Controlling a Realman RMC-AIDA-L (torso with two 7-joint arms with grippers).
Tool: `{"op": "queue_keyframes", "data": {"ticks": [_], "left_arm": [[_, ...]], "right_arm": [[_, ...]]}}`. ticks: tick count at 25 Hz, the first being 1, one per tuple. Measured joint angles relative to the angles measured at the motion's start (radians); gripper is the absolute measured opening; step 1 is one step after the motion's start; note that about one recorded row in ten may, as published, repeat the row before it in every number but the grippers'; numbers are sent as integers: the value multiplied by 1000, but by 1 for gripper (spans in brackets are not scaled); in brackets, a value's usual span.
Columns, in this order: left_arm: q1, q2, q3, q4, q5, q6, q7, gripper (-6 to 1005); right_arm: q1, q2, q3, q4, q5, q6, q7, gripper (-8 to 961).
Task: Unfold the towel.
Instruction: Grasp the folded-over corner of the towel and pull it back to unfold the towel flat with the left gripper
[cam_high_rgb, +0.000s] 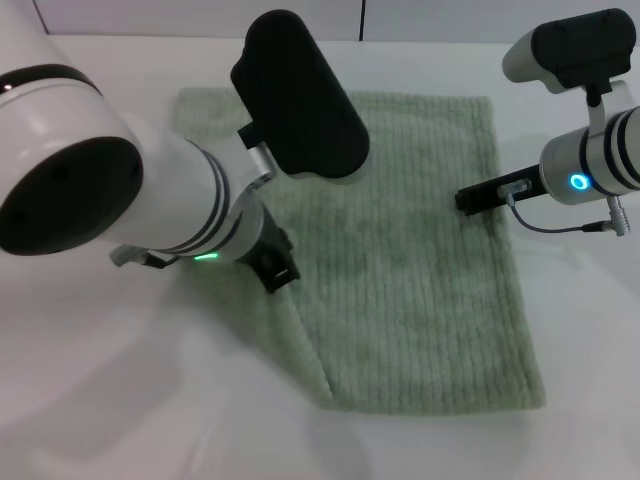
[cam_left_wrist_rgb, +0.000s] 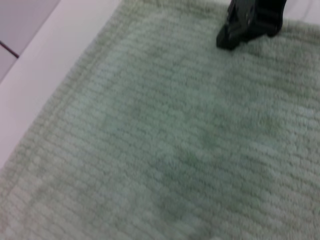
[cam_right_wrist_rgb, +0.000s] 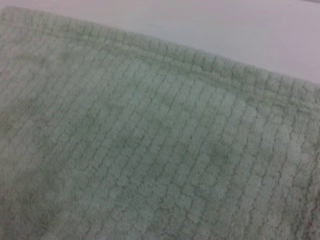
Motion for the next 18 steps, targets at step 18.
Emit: {"op": "queue_keyframes", "data": {"ticks": [18], "left_arm": [[5,0,-32,-6,0,-143,11,59]], "right_arm": [[1,0,-1,-1,-1,-2,4,-2]]}}
